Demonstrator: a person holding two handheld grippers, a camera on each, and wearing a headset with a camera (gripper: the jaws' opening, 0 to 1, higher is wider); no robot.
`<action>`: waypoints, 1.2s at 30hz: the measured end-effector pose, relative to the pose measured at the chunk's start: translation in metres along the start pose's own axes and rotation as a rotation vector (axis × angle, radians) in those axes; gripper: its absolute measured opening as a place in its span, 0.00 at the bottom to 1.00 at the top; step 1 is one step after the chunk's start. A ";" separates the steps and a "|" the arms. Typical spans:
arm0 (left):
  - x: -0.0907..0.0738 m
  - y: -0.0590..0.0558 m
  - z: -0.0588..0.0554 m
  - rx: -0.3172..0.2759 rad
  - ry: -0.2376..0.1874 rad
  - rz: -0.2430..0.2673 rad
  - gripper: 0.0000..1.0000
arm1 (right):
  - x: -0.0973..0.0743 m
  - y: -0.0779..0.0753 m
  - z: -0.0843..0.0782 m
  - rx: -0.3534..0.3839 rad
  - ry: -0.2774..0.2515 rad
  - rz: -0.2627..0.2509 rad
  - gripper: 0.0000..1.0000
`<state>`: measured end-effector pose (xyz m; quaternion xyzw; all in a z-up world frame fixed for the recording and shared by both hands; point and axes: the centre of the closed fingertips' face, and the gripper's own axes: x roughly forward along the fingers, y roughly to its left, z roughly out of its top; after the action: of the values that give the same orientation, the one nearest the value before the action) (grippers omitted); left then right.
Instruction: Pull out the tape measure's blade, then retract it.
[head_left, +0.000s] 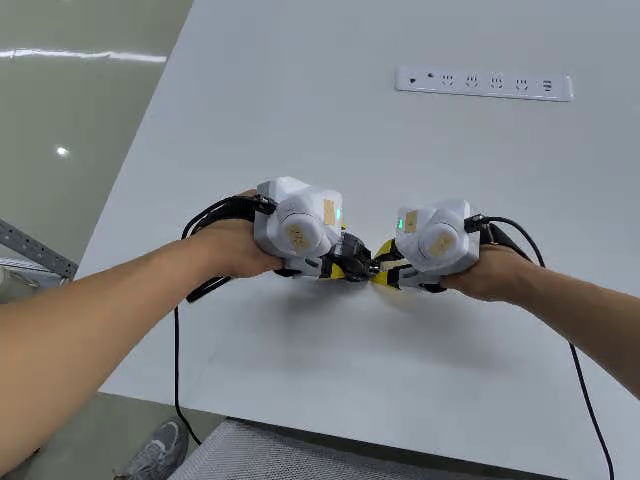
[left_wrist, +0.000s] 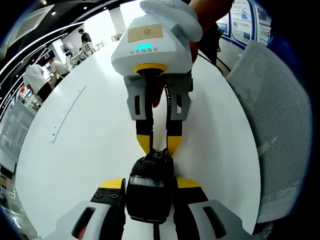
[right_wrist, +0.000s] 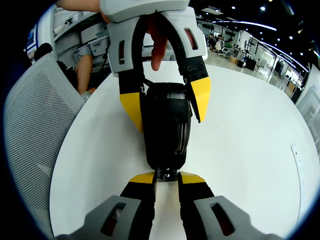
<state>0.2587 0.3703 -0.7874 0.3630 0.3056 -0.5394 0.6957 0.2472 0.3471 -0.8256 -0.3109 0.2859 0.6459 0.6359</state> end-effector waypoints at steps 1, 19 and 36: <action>0.000 0.000 0.000 0.004 0.001 0.000 0.33 | 0.000 0.000 0.000 -0.001 0.000 0.000 0.14; -0.001 -0.001 -0.001 0.001 0.028 -0.015 0.31 | 0.001 -0.001 -0.001 -0.012 -0.007 0.013 0.12; -0.001 -0.001 -0.001 -0.004 0.032 -0.019 0.30 | -0.012 0.000 -0.010 0.014 -0.006 -0.003 0.11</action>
<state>0.2573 0.3709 -0.7873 0.3670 0.3213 -0.5395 0.6863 0.2475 0.3318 -0.8224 -0.3049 0.2879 0.6439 0.6400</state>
